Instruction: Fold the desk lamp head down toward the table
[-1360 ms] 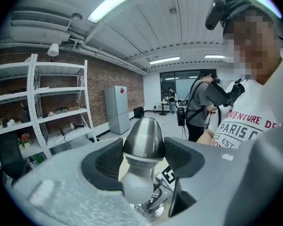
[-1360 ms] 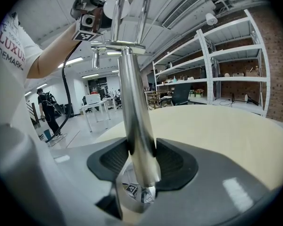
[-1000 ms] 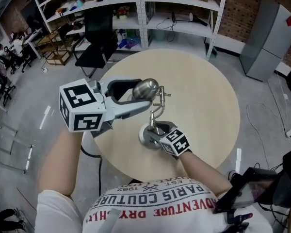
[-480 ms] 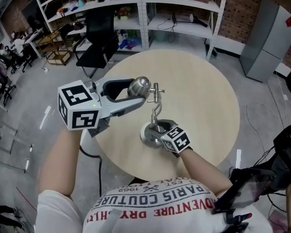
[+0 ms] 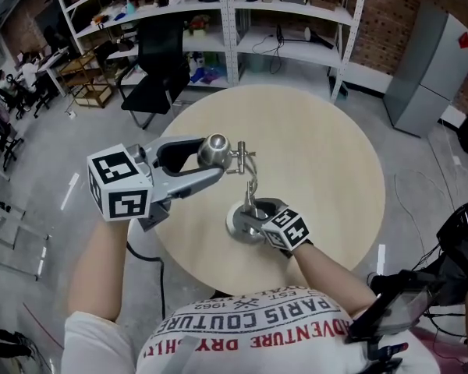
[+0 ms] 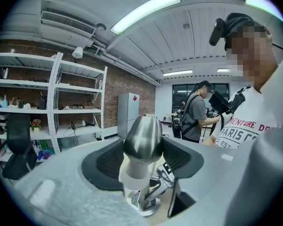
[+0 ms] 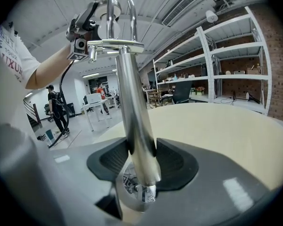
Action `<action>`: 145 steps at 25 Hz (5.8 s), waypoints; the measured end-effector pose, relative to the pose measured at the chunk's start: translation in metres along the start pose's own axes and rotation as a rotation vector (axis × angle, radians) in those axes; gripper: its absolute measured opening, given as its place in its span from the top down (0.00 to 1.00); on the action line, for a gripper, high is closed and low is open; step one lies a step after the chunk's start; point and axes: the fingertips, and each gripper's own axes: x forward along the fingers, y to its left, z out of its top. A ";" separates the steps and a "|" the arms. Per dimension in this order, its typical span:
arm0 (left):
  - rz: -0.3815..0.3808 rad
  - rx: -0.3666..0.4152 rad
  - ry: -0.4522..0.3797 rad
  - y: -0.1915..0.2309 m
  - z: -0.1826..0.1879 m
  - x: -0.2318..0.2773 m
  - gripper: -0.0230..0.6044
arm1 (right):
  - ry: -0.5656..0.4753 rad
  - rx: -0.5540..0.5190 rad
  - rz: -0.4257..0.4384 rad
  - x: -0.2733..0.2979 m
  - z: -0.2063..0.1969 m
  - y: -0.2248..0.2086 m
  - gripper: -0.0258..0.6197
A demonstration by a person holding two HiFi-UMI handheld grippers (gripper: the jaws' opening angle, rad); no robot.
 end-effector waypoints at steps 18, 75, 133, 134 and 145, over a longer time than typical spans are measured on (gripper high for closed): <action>0.034 -0.042 0.000 0.009 -0.019 -0.019 0.56 | 0.000 -0.003 0.005 0.003 -0.003 0.001 0.67; 0.212 -0.224 -0.033 0.047 -0.105 -0.069 0.60 | -0.038 0.044 -0.020 -0.007 0.010 -0.007 0.67; 0.208 -0.561 -0.139 0.051 -0.229 -0.043 0.57 | -0.073 0.033 -0.029 -0.009 0.009 -0.003 0.67; 0.205 -0.569 -0.143 0.050 -0.231 -0.042 0.57 | -0.073 0.034 -0.029 -0.009 0.009 -0.004 0.67; 0.181 -0.644 -0.205 0.045 -0.251 -0.028 0.58 | -0.082 0.034 -0.026 -0.011 0.007 -0.002 0.67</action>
